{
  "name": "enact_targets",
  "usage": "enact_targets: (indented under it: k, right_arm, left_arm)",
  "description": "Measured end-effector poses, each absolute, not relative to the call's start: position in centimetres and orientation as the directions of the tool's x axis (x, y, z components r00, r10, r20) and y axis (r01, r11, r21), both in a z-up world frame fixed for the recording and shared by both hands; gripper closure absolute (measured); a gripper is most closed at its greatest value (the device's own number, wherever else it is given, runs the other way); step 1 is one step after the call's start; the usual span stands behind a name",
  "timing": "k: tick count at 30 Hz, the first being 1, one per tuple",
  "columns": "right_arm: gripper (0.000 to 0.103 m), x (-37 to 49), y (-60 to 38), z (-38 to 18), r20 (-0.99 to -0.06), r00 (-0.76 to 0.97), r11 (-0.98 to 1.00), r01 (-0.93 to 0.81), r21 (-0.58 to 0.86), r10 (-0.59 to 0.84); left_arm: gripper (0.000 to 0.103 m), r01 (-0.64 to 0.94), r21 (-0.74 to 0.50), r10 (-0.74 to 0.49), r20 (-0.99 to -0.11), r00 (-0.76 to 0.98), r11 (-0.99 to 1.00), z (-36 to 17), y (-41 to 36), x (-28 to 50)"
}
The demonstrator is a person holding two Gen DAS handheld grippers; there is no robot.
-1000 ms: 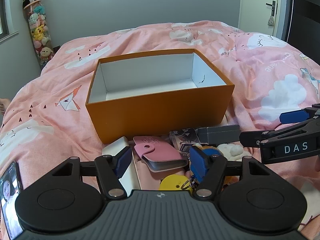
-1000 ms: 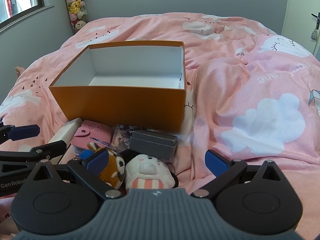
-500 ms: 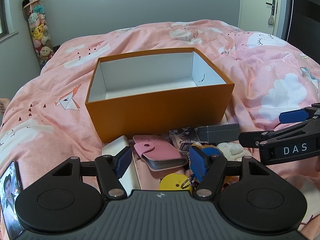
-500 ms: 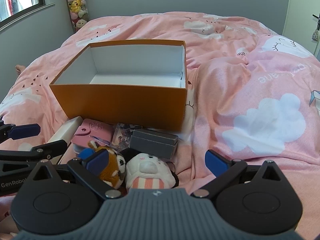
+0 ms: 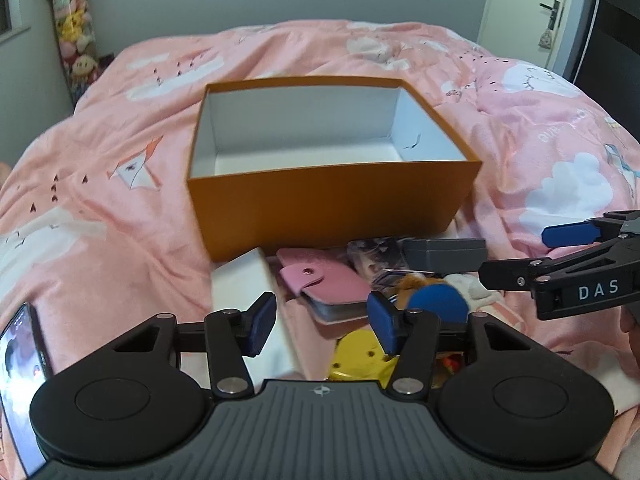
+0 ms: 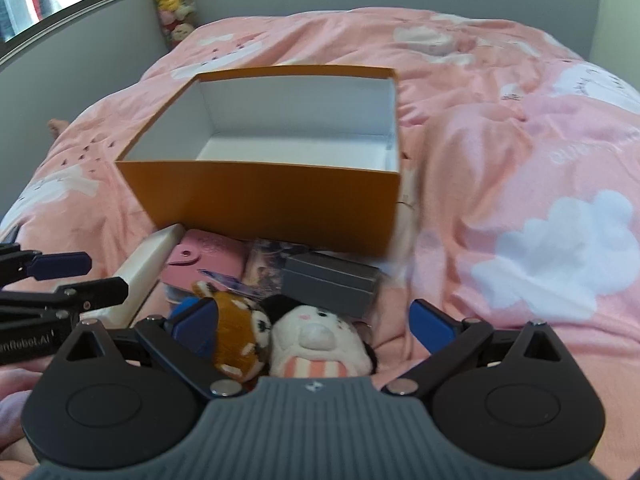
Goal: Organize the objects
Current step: 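Move the left tool toward the white glasses case in the pile, then grasp the white glasses case with the left tool and lift it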
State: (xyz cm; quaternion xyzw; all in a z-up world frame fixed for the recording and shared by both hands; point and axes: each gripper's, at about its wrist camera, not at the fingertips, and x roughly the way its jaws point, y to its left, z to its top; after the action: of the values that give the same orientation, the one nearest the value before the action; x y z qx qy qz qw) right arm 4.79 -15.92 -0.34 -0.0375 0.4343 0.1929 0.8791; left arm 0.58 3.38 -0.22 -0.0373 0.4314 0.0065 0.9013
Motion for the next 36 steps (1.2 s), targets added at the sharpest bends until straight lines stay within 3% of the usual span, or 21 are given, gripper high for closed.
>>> enact_targets:
  k: [3, 6, 13, 18, 27, 30, 36]
  right_arm:
    - [0.021, 5.9, -15.2, -0.3, -0.794, 0.506, 0.904, -0.408, 0.125, 0.338]
    - [0.027, 7.2, -14.4, 0.0, -0.796, 0.487, 0.888, -0.440, 0.131, 0.359]
    - [0.027, 10.1, -12.8, 0.3, -0.790, 0.486, 0.864, -0.491, 0.108, 0.374]
    - [0.027, 11.5, -12.4, -0.5, -0.804, 0.462, 0.853, -0.511, 0.104, 0.374]
    - [0.026, 13.4, -11.7, -1.7, -0.808, 0.446, 0.850, -0.513, 0.122, 0.385]
    - [0.026, 13.8, -11.6, -2.2, -0.811, 0.436, 0.851, -0.507, 0.136, 0.389]
    - [0.025, 14.0, -11.8, -2.5, -0.815, 0.450, 0.868, -0.481, 0.123, 0.364]
  left_arm:
    - [0.041, -0.065, -0.057, -0.008, -0.809, 0.588, 0.996, -0.4, 4.9, 1.5]
    - [0.041, -0.065, -0.029, 0.010, -0.843, 0.537, 0.997, -1.0, 6.0, 2.8]
    - [0.040, -0.042, -0.079, -0.058, -0.926, 0.373, 0.996, -3.7, 7.3, 7.2]
    - [0.040, -0.138, -0.098, -0.056, -0.958, 0.283, 0.986, -5.8, 8.0, 10.1]
    - [0.023, -0.139, -0.056, -0.036, -0.989, 0.143, 0.989, -8.3, 8.6, 12.4]
    - [0.023, -0.135, -0.080, -0.066, -0.992, 0.108, 0.988, -8.9, 9.1, 12.5]
    - [0.034, -0.128, -0.131, -0.119, -0.988, 0.097, 0.983, -8.4, 10.0, 12.2]
